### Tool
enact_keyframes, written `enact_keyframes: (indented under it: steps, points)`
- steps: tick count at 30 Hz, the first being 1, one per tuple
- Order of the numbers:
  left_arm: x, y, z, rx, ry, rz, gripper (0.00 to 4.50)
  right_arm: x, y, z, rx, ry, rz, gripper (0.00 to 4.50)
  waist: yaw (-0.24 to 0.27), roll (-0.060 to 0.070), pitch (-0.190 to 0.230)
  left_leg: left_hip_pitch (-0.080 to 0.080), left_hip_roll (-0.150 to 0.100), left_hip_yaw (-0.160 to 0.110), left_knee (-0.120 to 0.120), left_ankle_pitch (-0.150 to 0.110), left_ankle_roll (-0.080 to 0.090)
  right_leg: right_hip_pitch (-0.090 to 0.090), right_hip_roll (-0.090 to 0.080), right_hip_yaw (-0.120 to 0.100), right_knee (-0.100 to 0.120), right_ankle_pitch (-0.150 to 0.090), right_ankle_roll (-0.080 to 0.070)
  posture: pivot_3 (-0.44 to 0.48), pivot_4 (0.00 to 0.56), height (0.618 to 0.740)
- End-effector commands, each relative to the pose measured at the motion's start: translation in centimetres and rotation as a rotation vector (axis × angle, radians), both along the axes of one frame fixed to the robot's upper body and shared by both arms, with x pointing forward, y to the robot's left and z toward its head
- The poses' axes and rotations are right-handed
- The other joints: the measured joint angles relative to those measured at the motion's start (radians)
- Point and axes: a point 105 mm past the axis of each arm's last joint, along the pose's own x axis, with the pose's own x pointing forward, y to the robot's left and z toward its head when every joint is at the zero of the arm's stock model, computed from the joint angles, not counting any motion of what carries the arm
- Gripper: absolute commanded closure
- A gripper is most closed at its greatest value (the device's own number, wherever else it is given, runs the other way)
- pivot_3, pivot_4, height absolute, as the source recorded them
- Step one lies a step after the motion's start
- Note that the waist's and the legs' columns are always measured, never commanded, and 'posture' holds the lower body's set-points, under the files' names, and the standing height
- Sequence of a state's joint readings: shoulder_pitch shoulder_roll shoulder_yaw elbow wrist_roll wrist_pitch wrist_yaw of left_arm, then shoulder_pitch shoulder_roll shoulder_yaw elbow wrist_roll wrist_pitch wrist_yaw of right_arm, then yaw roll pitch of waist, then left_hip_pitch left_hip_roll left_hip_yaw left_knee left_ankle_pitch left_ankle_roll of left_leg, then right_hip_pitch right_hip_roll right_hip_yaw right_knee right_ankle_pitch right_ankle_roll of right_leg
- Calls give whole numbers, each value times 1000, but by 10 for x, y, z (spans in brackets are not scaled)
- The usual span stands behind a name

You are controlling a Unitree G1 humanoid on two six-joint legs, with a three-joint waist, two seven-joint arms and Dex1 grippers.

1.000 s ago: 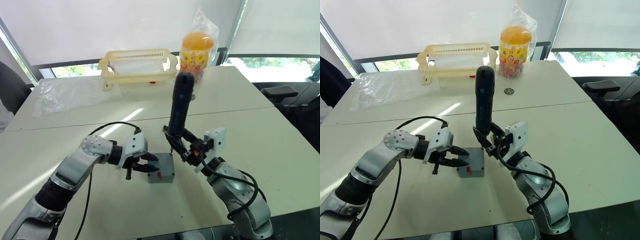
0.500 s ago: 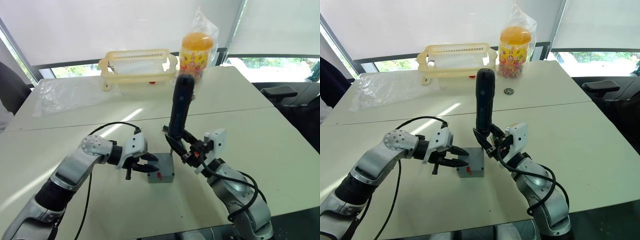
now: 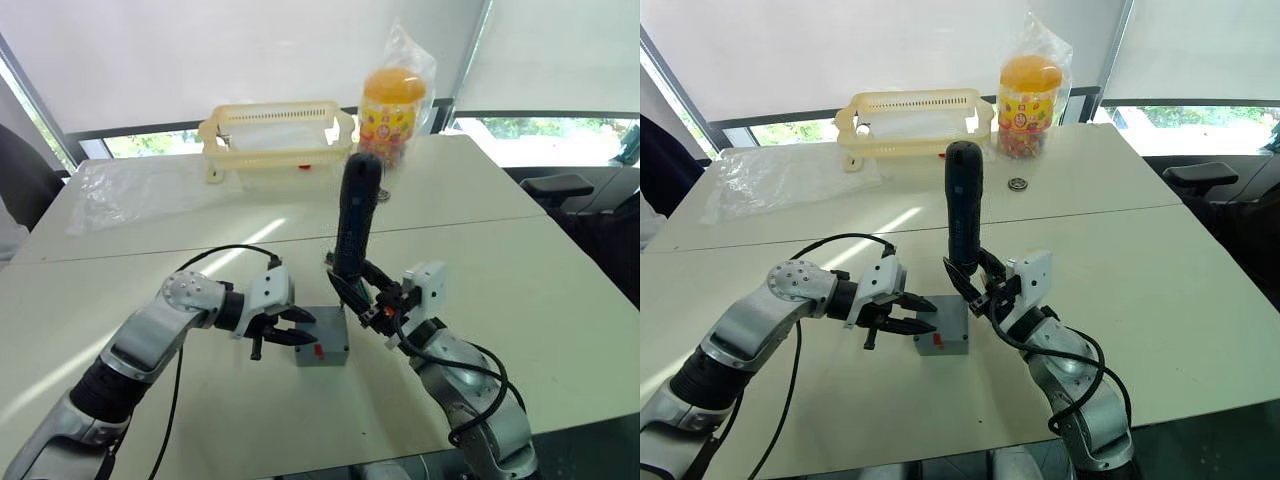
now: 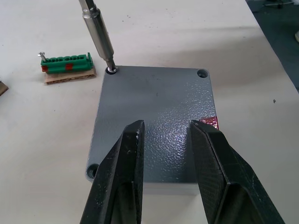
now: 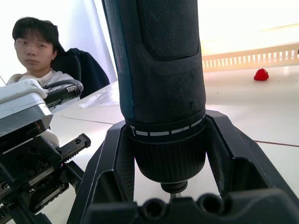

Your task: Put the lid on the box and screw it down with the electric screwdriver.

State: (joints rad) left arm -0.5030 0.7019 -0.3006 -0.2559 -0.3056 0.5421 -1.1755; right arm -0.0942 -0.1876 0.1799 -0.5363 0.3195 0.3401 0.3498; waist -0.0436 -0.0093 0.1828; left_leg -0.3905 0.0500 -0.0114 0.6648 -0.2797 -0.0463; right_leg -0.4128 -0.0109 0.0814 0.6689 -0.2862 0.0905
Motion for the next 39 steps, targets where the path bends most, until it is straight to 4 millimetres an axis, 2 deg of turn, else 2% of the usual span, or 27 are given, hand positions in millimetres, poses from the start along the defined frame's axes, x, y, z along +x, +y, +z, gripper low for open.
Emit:
enact_keyframes:
  steps: [1,25,39]
  points:
    - [-2,6,-12,43,46,19,2967,0,0,6,1,-47,3,2817,0,0,0,0,0,0,0,0,0,0,0,0,0,0,0,0,150,740]
    - [-6,6,-14,45,61,25,2967,5,-9,-34,-48,99,-28,2817,0,-6,-12,4,0,0,0,0,0,5,0,0,-1,0,0,0,150,740]
    - [-8,7,-15,44,59,30,2967,4,-13,-50,-61,172,-32,2817,1,-10,-16,14,0,0,-3,0,0,14,0,0,-5,-2,-4,0,150,740]
